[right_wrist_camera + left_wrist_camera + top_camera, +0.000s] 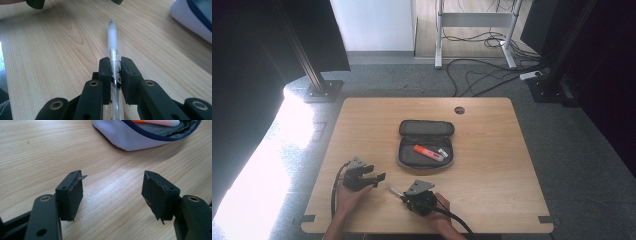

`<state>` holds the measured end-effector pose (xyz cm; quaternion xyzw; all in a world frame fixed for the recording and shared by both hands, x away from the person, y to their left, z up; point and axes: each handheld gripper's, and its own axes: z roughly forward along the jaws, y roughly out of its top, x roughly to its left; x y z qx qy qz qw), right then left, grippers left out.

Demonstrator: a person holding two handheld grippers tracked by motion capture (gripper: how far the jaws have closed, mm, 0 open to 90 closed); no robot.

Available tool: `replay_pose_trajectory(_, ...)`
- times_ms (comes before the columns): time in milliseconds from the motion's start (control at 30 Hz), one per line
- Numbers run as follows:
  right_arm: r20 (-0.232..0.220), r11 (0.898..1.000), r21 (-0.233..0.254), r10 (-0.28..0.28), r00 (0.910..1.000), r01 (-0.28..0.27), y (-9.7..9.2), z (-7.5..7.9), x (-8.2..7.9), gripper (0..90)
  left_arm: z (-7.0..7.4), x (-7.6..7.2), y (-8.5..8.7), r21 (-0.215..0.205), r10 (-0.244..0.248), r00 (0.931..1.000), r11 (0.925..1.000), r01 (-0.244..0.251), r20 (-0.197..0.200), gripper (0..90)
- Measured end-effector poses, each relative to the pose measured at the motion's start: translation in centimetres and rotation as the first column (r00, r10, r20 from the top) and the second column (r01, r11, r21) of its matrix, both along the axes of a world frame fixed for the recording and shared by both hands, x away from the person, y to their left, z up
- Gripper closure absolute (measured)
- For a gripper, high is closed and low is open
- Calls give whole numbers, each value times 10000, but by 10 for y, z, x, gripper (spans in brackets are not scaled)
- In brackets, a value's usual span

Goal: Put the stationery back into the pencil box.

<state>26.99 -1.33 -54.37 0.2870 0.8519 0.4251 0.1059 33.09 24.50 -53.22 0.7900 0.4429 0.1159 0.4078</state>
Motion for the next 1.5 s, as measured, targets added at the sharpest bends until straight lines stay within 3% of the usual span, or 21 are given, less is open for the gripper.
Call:
replay_pose_trajectory(900,309,9986,492,-210,9993,195,-21,15,-3,785,0,1,2,-47,71,10000,10000,-71,-11,337)
replay_pose_trajectory(1500,553,9931,928,-776,9955,722,-39,31,2,785,-1,1,1,-1,20,10000,10000,-20,-46,336)
